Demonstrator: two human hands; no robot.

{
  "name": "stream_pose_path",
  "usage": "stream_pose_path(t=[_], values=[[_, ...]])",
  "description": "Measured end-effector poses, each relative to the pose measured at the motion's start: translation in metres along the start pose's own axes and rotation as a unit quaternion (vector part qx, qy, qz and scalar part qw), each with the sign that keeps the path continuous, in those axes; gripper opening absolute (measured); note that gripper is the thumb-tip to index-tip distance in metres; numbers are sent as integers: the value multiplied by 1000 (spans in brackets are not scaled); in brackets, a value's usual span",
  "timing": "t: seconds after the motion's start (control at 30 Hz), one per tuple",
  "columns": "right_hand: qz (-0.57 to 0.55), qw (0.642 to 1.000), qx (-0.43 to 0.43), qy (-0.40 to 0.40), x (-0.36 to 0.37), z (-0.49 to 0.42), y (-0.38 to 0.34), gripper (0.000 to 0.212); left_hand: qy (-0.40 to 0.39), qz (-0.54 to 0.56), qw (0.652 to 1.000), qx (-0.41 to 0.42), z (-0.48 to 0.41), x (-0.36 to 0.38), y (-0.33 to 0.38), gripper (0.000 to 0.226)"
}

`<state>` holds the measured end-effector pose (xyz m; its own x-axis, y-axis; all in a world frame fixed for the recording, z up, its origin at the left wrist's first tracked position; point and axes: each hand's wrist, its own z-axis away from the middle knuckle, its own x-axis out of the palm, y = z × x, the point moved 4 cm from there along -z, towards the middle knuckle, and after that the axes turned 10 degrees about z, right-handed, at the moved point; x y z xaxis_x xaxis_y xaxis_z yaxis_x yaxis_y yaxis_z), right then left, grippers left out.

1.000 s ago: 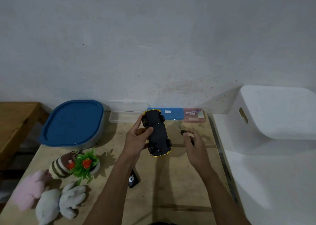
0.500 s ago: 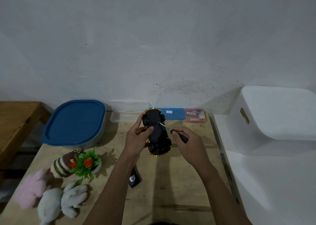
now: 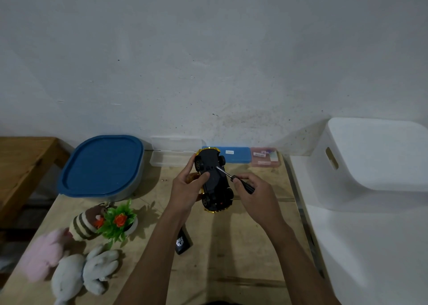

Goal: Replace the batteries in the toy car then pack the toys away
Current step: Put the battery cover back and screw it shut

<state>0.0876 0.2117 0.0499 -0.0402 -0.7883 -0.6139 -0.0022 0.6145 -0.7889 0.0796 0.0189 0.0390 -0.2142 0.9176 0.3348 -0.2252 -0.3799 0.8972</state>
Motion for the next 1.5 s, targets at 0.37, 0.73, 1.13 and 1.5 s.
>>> stream_pose_path(t=[0.37, 0.73, 1.13, 1.5], values=[[-4, 1000, 8, -9, -2, 2, -4, 16, 2, -8, 1000, 6, 2, 0, 1, 66], [114, 990, 56, -65, -19, -12, -26, 12, 1, -104, 993, 63, 7, 2, 7, 68], [142, 980, 57, -123, -32, -27, -37, 25, -6, -152, 985, 81, 9, 1, 12, 68], [158, 973, 47, -162, -37, -28, -41, 23, -1, -142, 988, 66, 9, 2, 13, 67]])
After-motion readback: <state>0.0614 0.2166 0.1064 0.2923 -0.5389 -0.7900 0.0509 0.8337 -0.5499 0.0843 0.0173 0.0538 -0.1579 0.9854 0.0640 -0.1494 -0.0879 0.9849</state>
